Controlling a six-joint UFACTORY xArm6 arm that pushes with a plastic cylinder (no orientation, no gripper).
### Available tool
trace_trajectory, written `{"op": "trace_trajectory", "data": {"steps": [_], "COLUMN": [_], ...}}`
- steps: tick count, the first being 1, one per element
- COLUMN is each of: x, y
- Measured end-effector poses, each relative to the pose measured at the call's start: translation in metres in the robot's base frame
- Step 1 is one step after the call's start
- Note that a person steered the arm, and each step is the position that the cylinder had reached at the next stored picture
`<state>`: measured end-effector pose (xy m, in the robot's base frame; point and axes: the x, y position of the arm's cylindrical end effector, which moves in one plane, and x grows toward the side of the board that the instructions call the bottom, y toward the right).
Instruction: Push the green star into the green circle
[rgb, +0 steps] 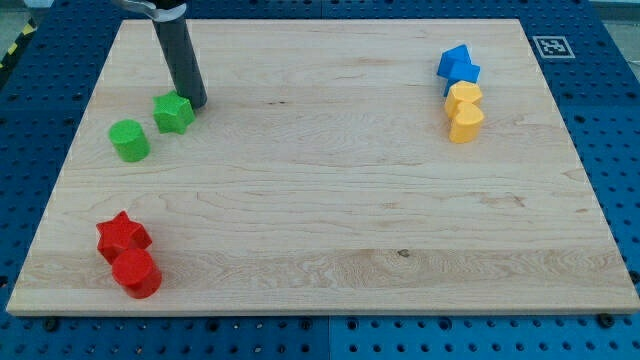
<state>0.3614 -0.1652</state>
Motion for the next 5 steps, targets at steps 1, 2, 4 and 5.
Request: {"op": "trace_trajectory", "data": {"steps": [1, 2, 4, 5], "x": [0.003, 0.003, 0.003, 0.003], "y": [-0.009, -0.021, -0.035, -0.016]}}
